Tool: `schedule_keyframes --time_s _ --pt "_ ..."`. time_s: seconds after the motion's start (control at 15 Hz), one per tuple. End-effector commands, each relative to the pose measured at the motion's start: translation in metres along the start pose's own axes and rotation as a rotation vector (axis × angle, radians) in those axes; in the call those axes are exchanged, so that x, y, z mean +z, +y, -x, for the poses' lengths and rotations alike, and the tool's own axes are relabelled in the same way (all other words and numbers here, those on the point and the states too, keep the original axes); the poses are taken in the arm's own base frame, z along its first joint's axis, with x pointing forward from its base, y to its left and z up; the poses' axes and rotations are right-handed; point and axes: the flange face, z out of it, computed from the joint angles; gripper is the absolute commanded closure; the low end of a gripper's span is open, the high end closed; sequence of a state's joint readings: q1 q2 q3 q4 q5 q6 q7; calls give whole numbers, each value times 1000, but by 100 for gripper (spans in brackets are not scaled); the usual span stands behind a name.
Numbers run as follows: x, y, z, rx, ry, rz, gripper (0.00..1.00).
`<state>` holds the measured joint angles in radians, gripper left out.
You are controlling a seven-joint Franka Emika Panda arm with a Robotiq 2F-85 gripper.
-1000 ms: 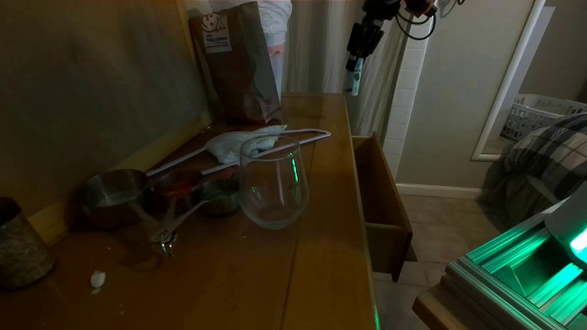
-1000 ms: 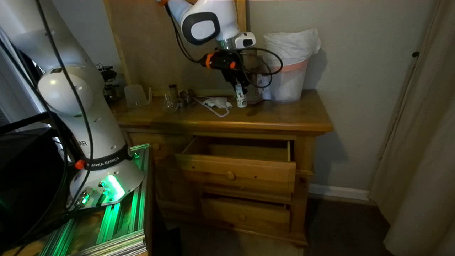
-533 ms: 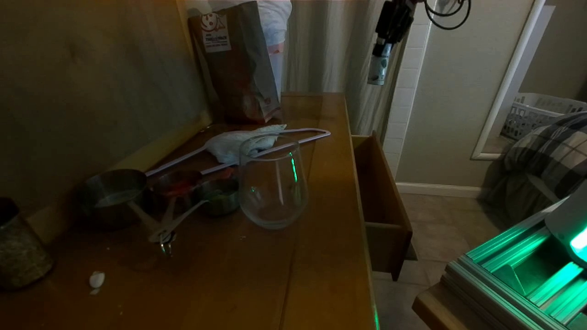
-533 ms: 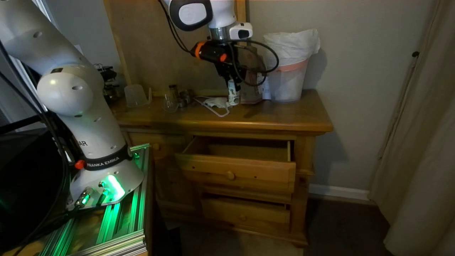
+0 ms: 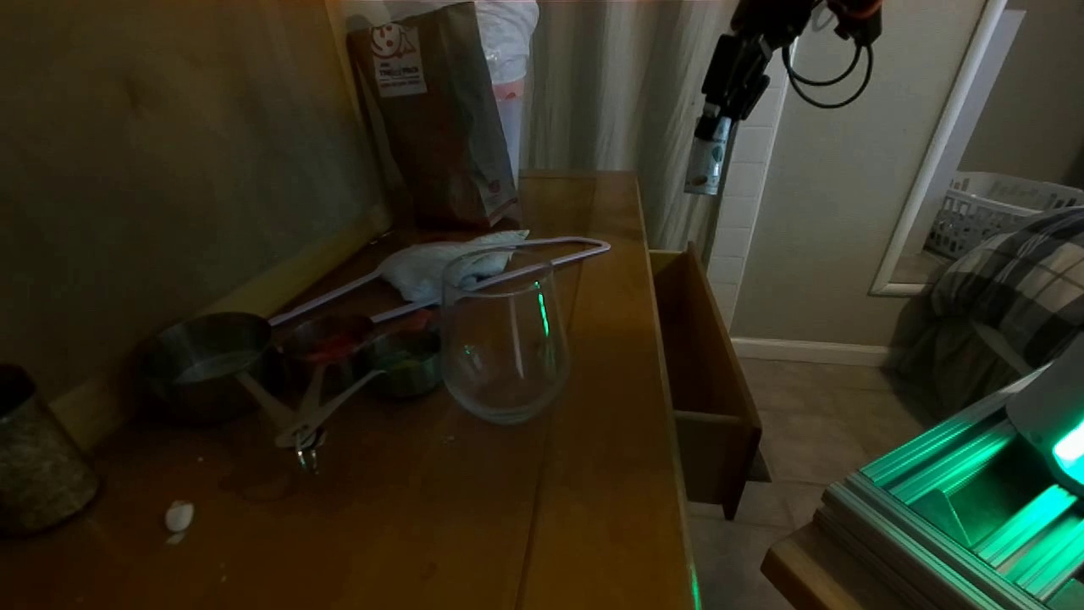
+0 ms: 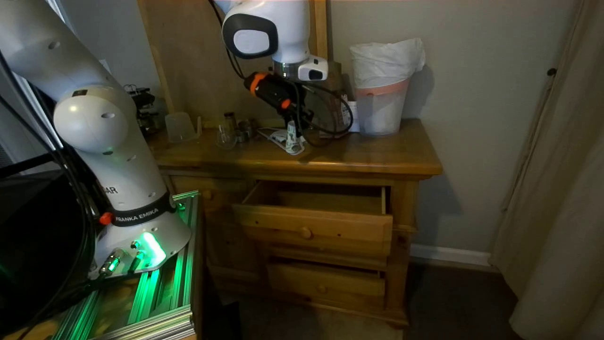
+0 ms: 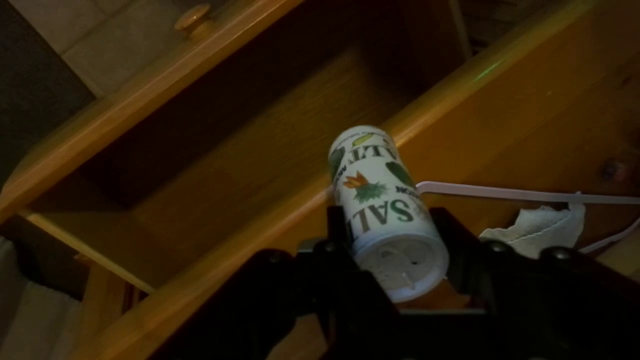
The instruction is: Put the object in the open drawer and close the drawer
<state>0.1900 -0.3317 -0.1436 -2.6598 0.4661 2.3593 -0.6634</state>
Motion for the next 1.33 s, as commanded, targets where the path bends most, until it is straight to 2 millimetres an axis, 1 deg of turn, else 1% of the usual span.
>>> schedule_keyframes --time_s 0.0,0.07,0.13,0.2,0.33,0.47,0.67,0.87,1.27 --pt "-1 0 0 1 -1 0 80" --pt "8 10 2 9 -9 -23 80" --pt "14 16 6 23 -14 -45 74" --pt "23 25 11 27 -23 -37 80" --pt "40 35 19 4 -40 -78 80" --pt "55 46 23 -73 -57 -75 80" --pt "78 54 28 -229 -56 -72 80" --pt "98 57 29 -355 -20 -59 80" --pt "138 71 30 -483 14 17 80"
